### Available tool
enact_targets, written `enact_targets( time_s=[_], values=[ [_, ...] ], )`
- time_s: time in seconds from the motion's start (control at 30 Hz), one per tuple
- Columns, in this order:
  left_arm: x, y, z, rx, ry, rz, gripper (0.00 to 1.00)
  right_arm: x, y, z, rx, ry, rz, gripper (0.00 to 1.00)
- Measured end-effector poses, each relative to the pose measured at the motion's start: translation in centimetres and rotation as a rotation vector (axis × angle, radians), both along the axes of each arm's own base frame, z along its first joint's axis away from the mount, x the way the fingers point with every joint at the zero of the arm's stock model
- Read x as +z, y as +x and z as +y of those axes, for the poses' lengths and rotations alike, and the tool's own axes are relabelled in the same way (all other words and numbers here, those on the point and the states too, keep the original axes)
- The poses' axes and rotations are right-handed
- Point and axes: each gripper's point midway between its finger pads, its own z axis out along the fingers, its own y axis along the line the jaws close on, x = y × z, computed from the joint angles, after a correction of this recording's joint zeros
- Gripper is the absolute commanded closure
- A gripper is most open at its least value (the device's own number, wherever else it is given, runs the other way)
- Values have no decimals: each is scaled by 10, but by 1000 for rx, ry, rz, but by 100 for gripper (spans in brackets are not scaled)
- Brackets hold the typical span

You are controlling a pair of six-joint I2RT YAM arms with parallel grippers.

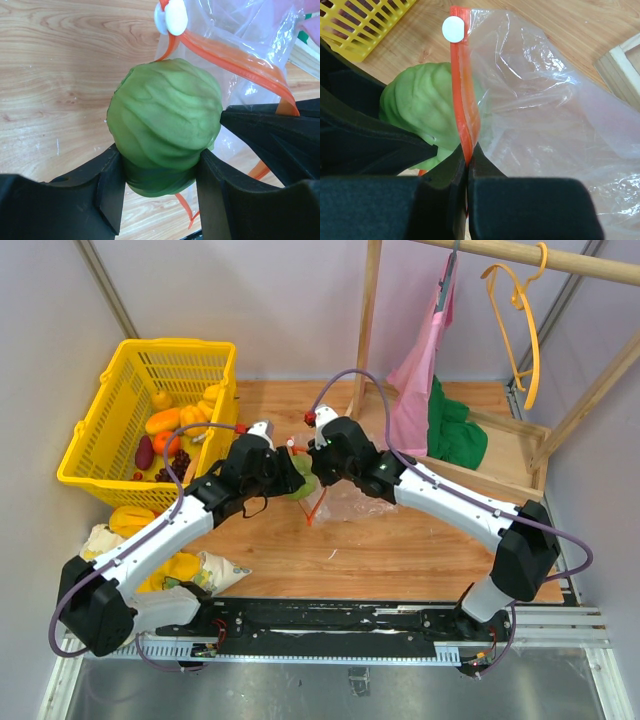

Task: Place the food in the zip-top bag and seal the zipper
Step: Place the fake vegetable in the zipper food storage bag.

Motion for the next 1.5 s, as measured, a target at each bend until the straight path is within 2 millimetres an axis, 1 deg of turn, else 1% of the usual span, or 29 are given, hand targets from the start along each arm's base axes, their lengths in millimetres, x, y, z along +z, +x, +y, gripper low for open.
enact_targets(
  time_s=[0.13, 0.2, 0.37, 0.63, 0.8, 0.87, 0.93, 1.13, 1.17, 1.3, 1.5],
  values=[
    [-2, -2, -3, 8, 9, -1, 71, -2, 0, 0, -9, 13, 16, 99],
    [-5, -2, -4, 12, 19, 4, 64, -5, 0, 0, -11, 18, 25, 99],
    [-10, -3, -6, 13, 37, 11, 51, -13, 0, -2, -19, 44, 50, 99],
    [-9, -5, -8, 10, 24, 16, 39, -11, 0, -4, -30, 84, 62, 99],
    [-8, -6, -9, 5, 15, 20, 38, -10, 1, -7, -37, 101, 73, 99],
    [-7, -6, -9, 6, 12, 18, 39, -10, 1, -7, -34, 106, 76, 99],
    [-6, -8, -8, 6, 14, 20, 44, -10, 0, -8, -34, 110, 77, 99],
    [-3, -10, -6, 9, 16, 18, 77, -7, -1, -8, -31, 123, 80, 99],
    [-2, -10, -5, 11, 20, 20, 79, -7, -1, -7, -28, 125, 82, 99],
    [-1, -8, -3, 24, 54, 32, 81, -6, -2, -6, -21, 134, 88, 99],
    [-4, -4, -1, 53, 134, 33, 79, -5, -3, -4, -17, 146, 94, 99]
  ],
)
